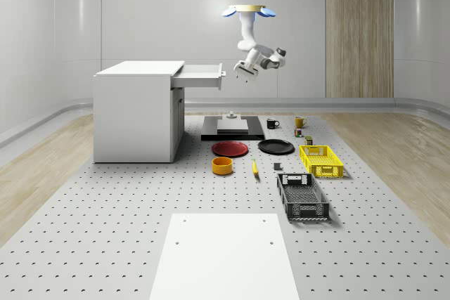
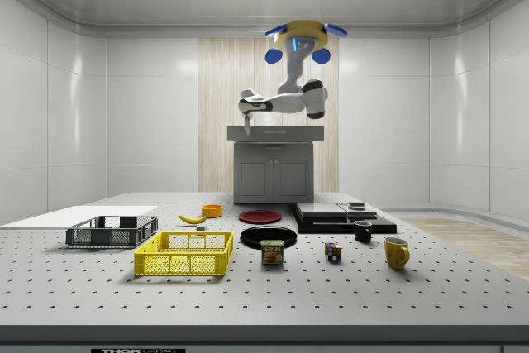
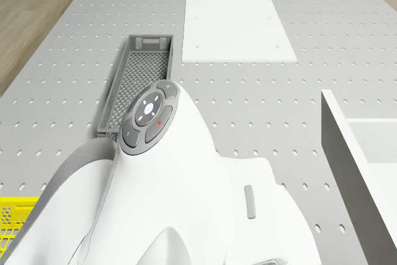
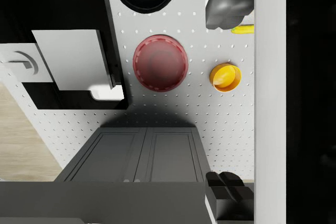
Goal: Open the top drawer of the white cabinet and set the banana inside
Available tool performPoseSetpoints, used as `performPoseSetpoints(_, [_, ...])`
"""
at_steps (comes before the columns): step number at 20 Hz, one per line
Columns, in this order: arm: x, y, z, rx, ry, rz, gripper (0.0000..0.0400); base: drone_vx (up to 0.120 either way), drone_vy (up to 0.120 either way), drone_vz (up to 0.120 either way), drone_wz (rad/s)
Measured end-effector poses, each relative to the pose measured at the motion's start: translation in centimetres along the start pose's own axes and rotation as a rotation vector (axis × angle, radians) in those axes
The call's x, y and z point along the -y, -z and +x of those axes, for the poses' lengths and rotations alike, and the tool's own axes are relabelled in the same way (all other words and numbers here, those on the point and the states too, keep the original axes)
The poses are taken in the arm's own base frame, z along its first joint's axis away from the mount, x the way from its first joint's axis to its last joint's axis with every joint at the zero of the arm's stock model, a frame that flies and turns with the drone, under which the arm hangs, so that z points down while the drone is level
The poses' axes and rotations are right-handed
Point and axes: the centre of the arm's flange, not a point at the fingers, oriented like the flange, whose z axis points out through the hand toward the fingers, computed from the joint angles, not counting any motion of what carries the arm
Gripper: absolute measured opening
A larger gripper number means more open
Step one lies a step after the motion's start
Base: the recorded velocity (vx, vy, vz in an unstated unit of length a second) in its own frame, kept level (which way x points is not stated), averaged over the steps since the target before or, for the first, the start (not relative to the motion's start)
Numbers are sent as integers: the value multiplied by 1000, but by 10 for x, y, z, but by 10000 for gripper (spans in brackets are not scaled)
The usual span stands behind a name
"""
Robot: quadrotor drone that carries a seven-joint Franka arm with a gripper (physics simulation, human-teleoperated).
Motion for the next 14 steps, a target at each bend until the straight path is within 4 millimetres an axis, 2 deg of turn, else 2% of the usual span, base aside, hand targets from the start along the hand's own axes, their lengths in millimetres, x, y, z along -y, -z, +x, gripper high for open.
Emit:
performPoseSetpoints(4, [-14, -1, 14, 129, 2, 133, 400, 120, 120, 0, 0])
performPoseSetpoints(9, [-21, -3, 22, 202, 4, 210, 400, 120, 112, 0, 0])
performPoseSetpoints(14, [-24, -4, 25, 231, 4, 241, 400, 120, 120, -112, 0])
